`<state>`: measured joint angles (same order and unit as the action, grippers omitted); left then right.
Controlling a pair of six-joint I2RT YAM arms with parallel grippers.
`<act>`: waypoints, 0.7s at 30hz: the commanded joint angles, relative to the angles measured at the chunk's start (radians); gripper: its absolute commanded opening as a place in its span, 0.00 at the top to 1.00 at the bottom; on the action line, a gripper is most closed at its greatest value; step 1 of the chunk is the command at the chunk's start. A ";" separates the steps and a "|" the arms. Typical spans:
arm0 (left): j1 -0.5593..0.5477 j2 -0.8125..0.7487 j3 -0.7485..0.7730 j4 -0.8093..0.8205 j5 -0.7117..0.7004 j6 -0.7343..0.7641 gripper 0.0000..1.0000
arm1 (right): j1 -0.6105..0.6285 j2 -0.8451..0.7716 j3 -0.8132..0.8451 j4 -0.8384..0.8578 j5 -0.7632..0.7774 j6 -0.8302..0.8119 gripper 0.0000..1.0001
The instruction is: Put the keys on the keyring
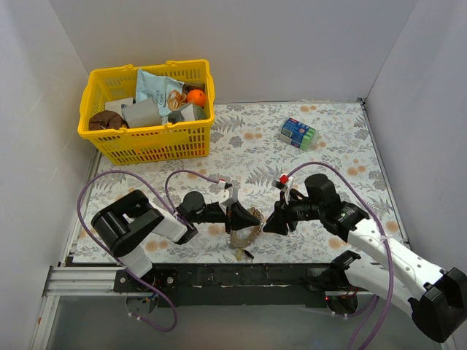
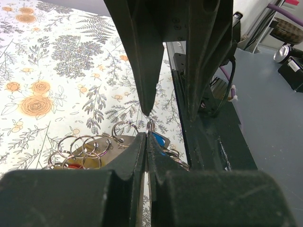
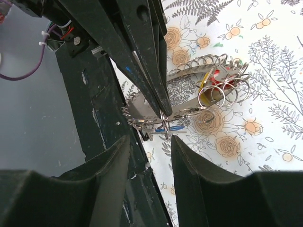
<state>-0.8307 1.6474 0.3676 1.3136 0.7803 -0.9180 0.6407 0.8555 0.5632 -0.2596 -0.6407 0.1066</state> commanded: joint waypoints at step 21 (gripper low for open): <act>-0.004 -0.061 0.021 0.296 0.014 -0.021 1.00 | -0.003 0.048 -0.109 0.224 -0.063 -0.004 0.97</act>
<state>-0.8307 1.6382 0.3668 1.3136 0.7849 -0.9321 0.6407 0.9161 0.4721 -0.1131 -0.6842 0.1024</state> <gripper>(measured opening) 0.017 0.070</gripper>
